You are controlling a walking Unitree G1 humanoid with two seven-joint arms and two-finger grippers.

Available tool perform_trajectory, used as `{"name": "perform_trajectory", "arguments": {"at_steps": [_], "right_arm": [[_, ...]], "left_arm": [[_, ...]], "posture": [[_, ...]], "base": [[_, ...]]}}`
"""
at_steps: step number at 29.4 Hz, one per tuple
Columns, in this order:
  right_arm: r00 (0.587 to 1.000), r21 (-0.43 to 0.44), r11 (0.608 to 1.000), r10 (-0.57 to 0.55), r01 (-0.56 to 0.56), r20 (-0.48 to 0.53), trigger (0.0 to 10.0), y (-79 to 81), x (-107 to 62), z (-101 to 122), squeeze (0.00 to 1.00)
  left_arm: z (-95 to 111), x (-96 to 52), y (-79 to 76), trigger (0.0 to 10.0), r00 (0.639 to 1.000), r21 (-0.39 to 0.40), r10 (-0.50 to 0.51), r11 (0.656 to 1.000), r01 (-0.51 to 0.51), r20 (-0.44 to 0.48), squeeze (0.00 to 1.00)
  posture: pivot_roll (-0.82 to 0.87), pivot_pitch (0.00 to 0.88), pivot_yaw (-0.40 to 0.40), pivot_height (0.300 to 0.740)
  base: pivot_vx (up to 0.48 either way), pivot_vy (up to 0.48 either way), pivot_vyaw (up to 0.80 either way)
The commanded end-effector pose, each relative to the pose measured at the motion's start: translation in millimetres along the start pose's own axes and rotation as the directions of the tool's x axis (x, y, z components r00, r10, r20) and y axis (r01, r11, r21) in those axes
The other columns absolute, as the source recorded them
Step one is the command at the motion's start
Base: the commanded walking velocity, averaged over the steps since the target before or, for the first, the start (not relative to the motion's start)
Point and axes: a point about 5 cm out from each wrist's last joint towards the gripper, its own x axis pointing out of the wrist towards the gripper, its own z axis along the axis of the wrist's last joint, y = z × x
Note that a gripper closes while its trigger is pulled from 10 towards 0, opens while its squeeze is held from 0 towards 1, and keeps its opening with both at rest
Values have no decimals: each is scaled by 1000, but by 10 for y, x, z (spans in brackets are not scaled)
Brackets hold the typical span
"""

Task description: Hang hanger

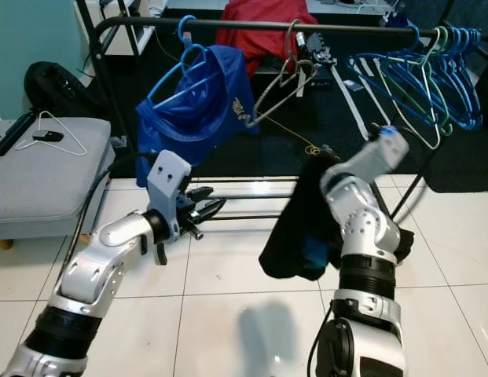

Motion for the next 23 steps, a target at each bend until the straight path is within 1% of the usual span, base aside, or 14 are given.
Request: {"name": "perform_trajectory", "arguments": {"at_steps": [1, 3, 7, 8, 9, 11, 12, 13, 15, 20, 21, 22, 23], "right_arm": [[997, -9, 997, 73, -73, -6, 0, 112, -4, 49, 0], [998, 21, 998, 67, -67, 6, 0, 138, 12, 106, 0], [998, 27, 997, 65, -66, 12, 0, 150, 17, 128, 0], [997, 40, 997, 70, -71, 19, 0, 187, 25, 157, 0], [997, 40, 997, 70, -71, 19, 0, 187, 25, 157, 0], [995, 72, 993, 96, -97, 29, 0, 292, 35, 204, 0], [993, 84, 990, 112, -115, 32, 0, 353, 39, 220, 0], [992, 89, 988, 123, -125, 33, 0, 388, 41, 227, 0], [990, 86, 986, 139, -141, 31, 0, 410, 41, 231, 0], [989, 83, 986, 146, -147, 26, 0, 408, 47, 236, 0], [988, 90, 984, 153, -155, 25, 0, 438, 47, 238, 0], [988, 90, 984, 153, -155, 25, 0, 438, 47, 238, 0], [976, 112, 970, 219, -218, 1, 0, 647, 24, 186, 0]], "left_arm": [[-61, -3, -85, 10000, 999, -32, -38, 999, 37, -21, 1000], [-31, 21, -155, 10000, 998, -63, -69, 996, 68, -14, 1000], [-19, 35, -184, 10000, 997, -75, -80, 994, 79, -11, 1000], [-12, 76, -239, 10000, 996, -103, -93, 990, 92, -14, 1000], [-12, 76, -239, 10000, 996, -103, -93, 990, 92, -14, 1000], [-53, 192, -325, 10000, 996, -109, -78, 991, 73, -51, 1000], [-86, 266, -347, 10000, 996, -109, -43, 993, 35, -72, 1000], [-108, 310, -356, 10000, 996, -106, -17, 994, 8, -85, 1000], [-122, 341, -362, 10000, 995, -107, 4, 994, -14, -96, 1000], [-115, 341, -362, 10000, 995, -110, 3, 994, -15, -101, 1000], [-133, 371, -356, 10000, 993, -105, 31, 994, -43, -117, 710], [-133, 371, -356, 10000, 993, -105, 31, 994, -43, -117, 710], [-190, 497, -219, 10000, 962, -81, 228, 967, -242, -150, 0]], "posture": [[-49, 201, -20, 740], [-50, 203, -24, 740], [-50, 203, -25, 740], [-52, 207, -26, 740], [-52, 207, -26, 740], [-56, 208, -24, 740], [-60, 208, -23, 740], [-60, 208, -23, 740], [-60, 208, -23, 740], [-60, 209, -21, 740], [-61, 209, -21, 740], [-61, 209, -21, 740], [-63, 211, -25, 740]], "base": [[0, 0, 0], [0, 0, 0], [0, 0, 0], [0, 0, 0], [0, 0, 0], [0, 0, 0], [0, 0, 0], [0, 0, 0], [0, 0, 0], [0, 0, 0], [0, 0, 0], [0, 0, 0], [0, 0, 0]]}}
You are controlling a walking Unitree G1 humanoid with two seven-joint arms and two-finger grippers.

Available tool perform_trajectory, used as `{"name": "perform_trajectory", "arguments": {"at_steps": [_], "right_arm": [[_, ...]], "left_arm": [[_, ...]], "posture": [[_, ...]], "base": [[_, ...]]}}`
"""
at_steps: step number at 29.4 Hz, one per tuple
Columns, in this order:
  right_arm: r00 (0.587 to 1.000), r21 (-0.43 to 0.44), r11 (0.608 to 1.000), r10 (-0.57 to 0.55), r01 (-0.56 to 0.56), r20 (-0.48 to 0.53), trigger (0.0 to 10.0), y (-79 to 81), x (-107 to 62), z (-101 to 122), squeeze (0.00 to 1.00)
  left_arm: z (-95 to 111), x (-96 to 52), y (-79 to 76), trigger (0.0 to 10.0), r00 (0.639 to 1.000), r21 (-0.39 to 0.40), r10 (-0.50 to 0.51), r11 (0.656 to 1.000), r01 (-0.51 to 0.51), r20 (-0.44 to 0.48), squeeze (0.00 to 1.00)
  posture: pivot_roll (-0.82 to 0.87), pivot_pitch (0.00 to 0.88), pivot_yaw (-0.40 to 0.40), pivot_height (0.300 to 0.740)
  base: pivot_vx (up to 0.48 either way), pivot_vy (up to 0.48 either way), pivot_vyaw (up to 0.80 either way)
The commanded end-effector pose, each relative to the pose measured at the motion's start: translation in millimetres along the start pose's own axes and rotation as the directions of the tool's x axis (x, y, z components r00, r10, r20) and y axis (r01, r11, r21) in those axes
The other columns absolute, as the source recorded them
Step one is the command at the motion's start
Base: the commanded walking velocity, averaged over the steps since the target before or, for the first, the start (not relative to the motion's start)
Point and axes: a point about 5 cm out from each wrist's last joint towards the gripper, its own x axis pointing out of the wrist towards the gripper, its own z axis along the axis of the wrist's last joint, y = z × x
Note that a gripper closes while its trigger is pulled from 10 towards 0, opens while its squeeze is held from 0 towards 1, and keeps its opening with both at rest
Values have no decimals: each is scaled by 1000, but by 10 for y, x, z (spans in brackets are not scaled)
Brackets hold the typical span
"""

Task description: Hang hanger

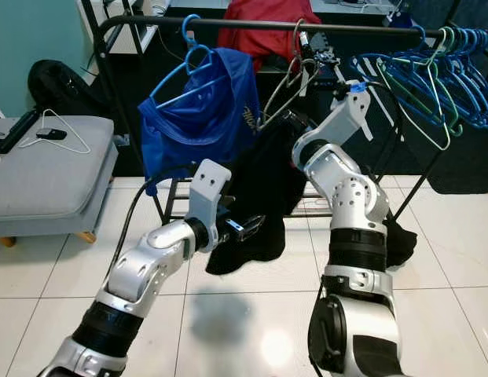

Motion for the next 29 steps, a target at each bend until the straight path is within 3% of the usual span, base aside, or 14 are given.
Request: {"name": "perform_trajectory", "arguments": {"at_steps": [1, 2, 4, 6, 8, 12, 15, 17, 18, 20, 23, 28, 29], "right_arm": [[997, 16, 997, 71, -70, -15, 0, 194, 1, -18, 0], [996, 24, 996, 90, -89, -25, 0, 255, 0, -40, 0], [996, 24, 996, 90, -89, -25, 0, 255, 0, -40, 0], [992, 40, 992, 117, -116, -35, 0, 340, -10, -59, 0], [992, 40, 992, 117, -116, -35, 0, 340, -10, -59, 0], [987, 67, 987, 152, -149, -47, 0, 472, -19, -101, 0], [986, 70, 986, 157, -154, -49, 0, 489, -21, -107, 0], [985, 78, 984, 163, -158, -54, 0, 510, -24, -115, 0], [985, 78, 984, 163, -158, -54, 0, 510, -24, -115, 0], [983, 84, 983, 172, -166, -64, 0, 542, -18, -137, 0], [982, 85, 982, 176, -170, -69, 0, 556, -18, -145, 0], [980, 89, 980, 185, -178, -77, 0, 585, -21, -155, 0], [979, 92, 980, 187, -179, -77, 0, 594, -24, -153, 0]], "left_arm": [[-56, 72, 55, 10000, 993, -6, 117, 993, -117, -23, 0], [-59, 110, 95, 10000, 983, -15, 179, 984, -180, -25, 0], [-59, 110, 95, 10000, 983, -15, 179, 984, -180, -25, 0], [-29, 150, 103, 10000, 981, -118, 193, 974, -194, -12, 0], [-29, 150, 103, 10000, 981, -118, 193, 974, -194, -12, 0], [64, 226, -136, 10000, 998, -279, 42, 960, -29, 41, 0], [85, 236, -181, 10000, 998, -298, 12, 955, 4, 54, 0], [142, 260, -271, 10000, 993, -336, -64, 937, 94, 101, 0], [142, 260, -271, 10000, 993, -336, -64, 937, 94, 101, 0], [213, 280, -381, 10000, 974, -338, -153, 919, 203, 169, 0], [233, 300, -408, 10000, 969, -334, -163, 917, 218, 184, 0], [246, 371, -386, 10000, 978, -279, -108, 948, 155, 178, 0], [239, 395, -327, 10000, 985, -231, -50, 969, 88, 164, 0]], "posture": [[-63, 211, -25, 740], [-62, 211, -26, 740], [-62, 211, -26, 740], [-62, 214, -29, 740], [-62, 214, -29, 740], [-69, 218, -28, 740], [-69, 218, -29, 740], [-69, 219, -30, 740], [-69, 219, -30, 740], [-73, 222, -35, 740], [-73, 222, -36, 740], [-76, 221, -37, 740], [-78, 223, -37, 740]], "base": [[0, 0, 0], [0, 0, 0], [0, 0, 0], [0, 0, 0], [0, 0, 0], [0, 0, 0], [0, 0, 0], [0, 0, 0], [0, 0, 0], [0, 0, 0], [0, 0, 0], [0, 0, 0], [0, 0, 0]]}}
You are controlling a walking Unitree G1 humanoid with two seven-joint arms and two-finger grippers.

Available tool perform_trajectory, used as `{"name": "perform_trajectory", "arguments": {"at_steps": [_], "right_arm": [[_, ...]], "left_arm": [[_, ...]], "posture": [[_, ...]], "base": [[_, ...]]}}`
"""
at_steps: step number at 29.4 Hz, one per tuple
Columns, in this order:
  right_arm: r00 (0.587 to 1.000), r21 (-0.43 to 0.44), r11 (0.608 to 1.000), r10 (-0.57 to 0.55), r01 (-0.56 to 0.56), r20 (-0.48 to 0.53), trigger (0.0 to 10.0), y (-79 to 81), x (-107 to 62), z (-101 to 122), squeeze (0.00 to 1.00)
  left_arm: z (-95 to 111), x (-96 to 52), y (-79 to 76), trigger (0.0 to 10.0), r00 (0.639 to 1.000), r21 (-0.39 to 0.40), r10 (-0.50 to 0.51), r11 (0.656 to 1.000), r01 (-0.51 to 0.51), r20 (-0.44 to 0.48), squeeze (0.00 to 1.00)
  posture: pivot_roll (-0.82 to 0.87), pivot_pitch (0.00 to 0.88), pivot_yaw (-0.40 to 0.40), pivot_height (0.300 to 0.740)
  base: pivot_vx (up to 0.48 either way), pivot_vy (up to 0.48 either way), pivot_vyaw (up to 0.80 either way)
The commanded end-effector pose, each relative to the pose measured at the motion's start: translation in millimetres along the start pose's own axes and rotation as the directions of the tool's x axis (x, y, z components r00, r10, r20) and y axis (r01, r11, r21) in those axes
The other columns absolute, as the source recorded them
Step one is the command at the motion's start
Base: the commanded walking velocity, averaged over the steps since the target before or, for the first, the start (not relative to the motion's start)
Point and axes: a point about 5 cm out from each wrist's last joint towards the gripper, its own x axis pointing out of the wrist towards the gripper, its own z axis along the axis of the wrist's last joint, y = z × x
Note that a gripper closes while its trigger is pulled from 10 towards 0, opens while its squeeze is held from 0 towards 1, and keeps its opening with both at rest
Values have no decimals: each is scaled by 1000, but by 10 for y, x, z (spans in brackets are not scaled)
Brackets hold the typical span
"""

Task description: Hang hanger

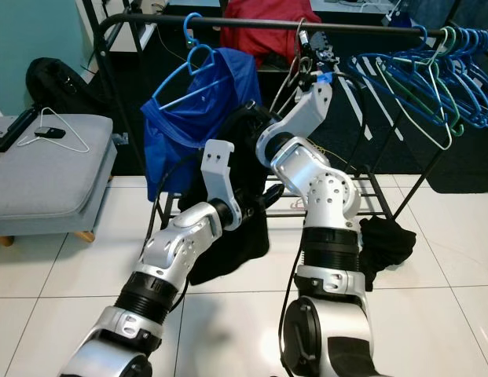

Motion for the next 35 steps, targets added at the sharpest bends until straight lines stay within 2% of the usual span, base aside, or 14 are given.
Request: {"name": "perform_trajectory", "arguments": {"at_steps": [1, 5, 11, 12, 13, 14, 15, 16, 20, 24, 32, 35], "right_arm": [[999, -5, 999, 50, -50, 11, 0, 146, -14, 49, 0], [998, 4, 998, 57, -57, 9, 0, 170, -21, 51, 0], [998, 10, 998, 66, -66, 2, 0, 206, -26, 28, 0], [998, 11, 998, 68, -68, 2, 0, 216, -30, 27, 0], [998, 12, 998, 68, -68, 2, 0, 219, -33, 28, 0], [998, 12, 998, 68, -68, 2, 0, 221, -34, 29, 0], [998, 12, 998, 68, -68, 2, 0, 221, -34, 29, 0], [998, 14, 998, 68, -68, 2, 0, 224, -37, 28, 0], [998, 17, 998, 68, -68, 1, 0, 228, -40, 23, 0], [998, 20, 997, 71, -71, 0, 0, 236, -43, 18, 0], [998, 20, 998, 66, -66, -2, 0, 228, -49, 12, 0], [998, 17, 998, 58, -58, -3, 0, 203, -58, 1, 0]], "left_arm": [[13, 87, -87, 10000, 998, 60, 57, 997, -58, 21, 0], [76, 103, -11, 10000, 991, 89, 120, 988, -126, 67, 0], [55, 134, 34, 10000, 979, 207, 188, 958, -200, 77, 0], [46, 138, 89, 2824, 968, 239, 237, 938, -251, 85, 0], [51, 133, 123, 2824, 961, 245, 262, 929, -277, 90, 0], [62, 124, 157, 745, 953, 250, 285, 920, -302, 101, 0], [62, 124, 157, 745, 953, 250, 285, 920, -302, 101, 0], [73, 121, 189, 0, 944, 238, 308, 915, -327, 117, 0], [87, 118, 194, 0, 942, 196, 307, 924, -329, 133, 0], [125, 136, 121, 0, 950, 91, 260, 956, -278, 173, 0], [126, 151, 80, 0, 953, 88, 233, 963, -253, 194, 0], [107, 127, 112, 0, 960, 124, 211, 964, -236, 186, 0]], "posture": [[-77, 223, -37, 740], [-77, 225, -39, 740], [-81, 224, -38, 740], [-82, 224, -37, 740], [-82, 224, -37, 740], [-82, 224, -37, 740], [-82, 224, -37, 740], [-80, 223, -38, 740], [-80, 222, -39, 740], [-80, 219, -38, 740], [-79, 215, -36, 740], [-78, 212, -33, 740]], "base": [[0, 0, 0], [0, 0, 0], [0, 0, 0], [0, 0, 0], [0, 0, 0], [0, 0, 0], [0, 0, 0], [0, 0, 0], [0, 0, 0], [0, 0, 0], [0, 0, 0], [0, 0, 0]]}}
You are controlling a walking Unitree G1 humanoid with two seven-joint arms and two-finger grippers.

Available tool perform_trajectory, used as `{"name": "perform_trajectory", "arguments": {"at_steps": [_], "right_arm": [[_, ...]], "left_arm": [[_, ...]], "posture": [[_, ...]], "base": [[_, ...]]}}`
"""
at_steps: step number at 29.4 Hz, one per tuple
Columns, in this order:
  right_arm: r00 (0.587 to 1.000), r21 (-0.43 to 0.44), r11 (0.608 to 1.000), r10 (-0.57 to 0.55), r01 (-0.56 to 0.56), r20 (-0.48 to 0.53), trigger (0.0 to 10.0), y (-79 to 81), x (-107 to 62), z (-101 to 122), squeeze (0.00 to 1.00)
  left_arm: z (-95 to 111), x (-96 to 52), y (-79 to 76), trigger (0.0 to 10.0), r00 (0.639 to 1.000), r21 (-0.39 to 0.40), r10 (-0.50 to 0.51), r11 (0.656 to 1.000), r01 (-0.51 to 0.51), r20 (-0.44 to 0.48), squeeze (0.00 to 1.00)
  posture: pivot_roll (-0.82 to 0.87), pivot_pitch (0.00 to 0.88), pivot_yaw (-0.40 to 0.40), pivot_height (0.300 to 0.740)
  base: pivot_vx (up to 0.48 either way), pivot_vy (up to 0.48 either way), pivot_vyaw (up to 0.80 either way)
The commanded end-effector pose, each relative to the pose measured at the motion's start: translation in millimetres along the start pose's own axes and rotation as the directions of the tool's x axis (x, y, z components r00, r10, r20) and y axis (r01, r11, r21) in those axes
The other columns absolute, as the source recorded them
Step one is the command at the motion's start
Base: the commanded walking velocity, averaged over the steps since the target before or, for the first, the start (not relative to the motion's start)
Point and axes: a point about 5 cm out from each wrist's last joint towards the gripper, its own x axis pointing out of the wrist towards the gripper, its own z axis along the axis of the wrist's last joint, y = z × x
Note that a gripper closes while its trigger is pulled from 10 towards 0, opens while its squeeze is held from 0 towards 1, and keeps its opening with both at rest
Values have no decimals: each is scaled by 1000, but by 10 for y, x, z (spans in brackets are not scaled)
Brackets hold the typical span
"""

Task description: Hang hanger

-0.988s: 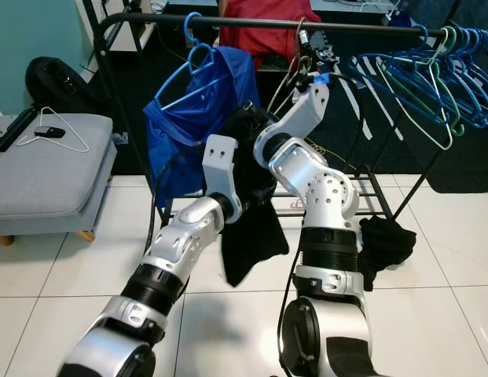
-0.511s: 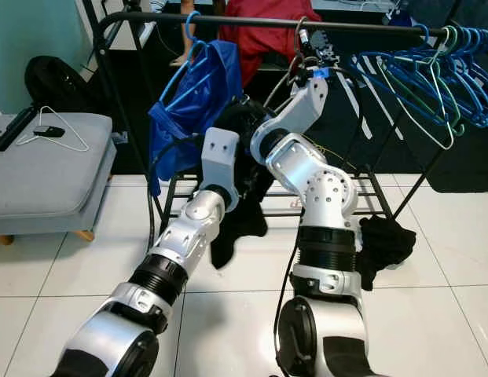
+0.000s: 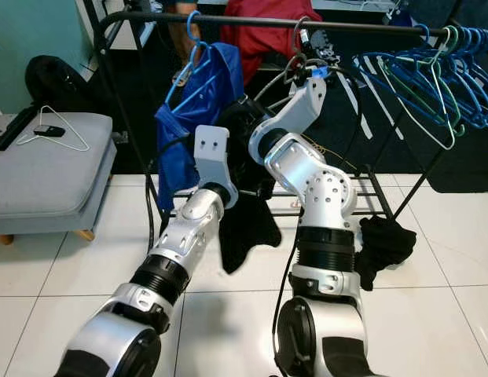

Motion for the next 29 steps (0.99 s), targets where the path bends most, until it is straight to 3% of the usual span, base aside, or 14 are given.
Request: {"name": "perform_trajectory", "arguments": {"at_steps": [1, 4, 8, 10, 12, 13, 16, 17, 20, 22, 26, 27, 28, 29], "right_arm": [[1000, -7, 1000, 28, -28, 6, 0, 61, -32, 8, 0], [1000, -27, 1000, -13, 13, 5, 0, -65, -71, -7, 0], [999, -35, 998, -43, 43, 5, 0, -166, -104, -2, 0], [997, -48, 996, -76, 76, 6, 0, -269, -141, 4, 0], [995, -58, 993, -99, 99, 7, 0, -337, -164, 4, 0], [995, -58, 993, -99, 99, 7, 0, -337, -164, 4, 0], [993, -81, 989, -122, 122, 5, 0, -411, -197, 10, 0], [993, -81, 989, -122, 122, 5, 0, -411, -197, 10, 0], [987, -155, 976, -158, 155, -4, 0, -547, -263, 18, 0], [987, -167, 973, -163, 160, -5, 0, -568, -274, 18, 0], [974, -368, 913, -214, 175, -68, 0, -792, -378, -73, 0], [974, -368, 913, -214, 175, -68, 0, -792, -378, -73, 0], [965, -488, 855, -247, 176, -86, 0, -883, -421, -124, 0], [965, -488, 855, -247, 176, -86, 0, -883, -421, -124, 0]], "left_arm": [[-29, -13, -37, 0, 1000, 8, -24, 1000, 24, -3, 0], [-135, -136, 121, 0, 992, 147, -120, 981, 126, -46, 0], [-195, -264, 215, 0, 968, 202, -236, 947, 250, -88, 0], [-250, -446, 320, 0, 919, 216, -370, 895, 391, -134, 0], [-290, -603, 430, 0, 887, 216, -432, 862, 459, -160, 0], [-290, -603, 430, 0, 887, 216, -432, 862, 459, -160, 0], [-330, -724, 697, 0, 908, 263, -366, 873, 411, -203, 0], [-330, -724, 697, 0, 908, 263, -366, 873, 411, -203, 0], [-280, -804, 1028, 0, 939, 370, -251, 870, 325, -236, 0], [-262, -823, 1063, 0, 939, 379, -244, 867, 323, -241, 0], [-110, -926, 1069, 0, 916, 325, -339, 859, 394, -215, 0], [-110, -926, 1069, 0, 916, 325, -339, 859, 394, -215, 0], [-61, -976, 1024, 0, 892, 286, -405, 847, 449, -202, 0], [-61, -976, 1024, 0, 892, 286, -405, 847, 449, -202, 0]], "posture": [[-78, 212, -33, 740], [-74, 213, -32, 740], [-63, 221, -35, 740], [-59, 227, -35, 740], [-60, 227, -34, 740], [-60, 227, -34, 740], [-60, 238, -34, 740], [-60, 238, -34, 740], [-52, 244, -36, 740], [-52, 244, -36, 740], [-50, 250, -32, 740], [-50, 250, -32, 740], [-49, 252, -30, 740], [-49, 252, -30, 740]], "base": [[0, 0, 0], [0, 0, 0], [0, 0, 0], [0, 0, 0], [0, 0, 0], [0, 0, 0], [0, 0, 0], [0, 0, 0], [0, 0, 0], [0, 0, 0], [0, 0, 0], [0, 0, 0], [0, 0, 0], [0, 0, 0]]}}
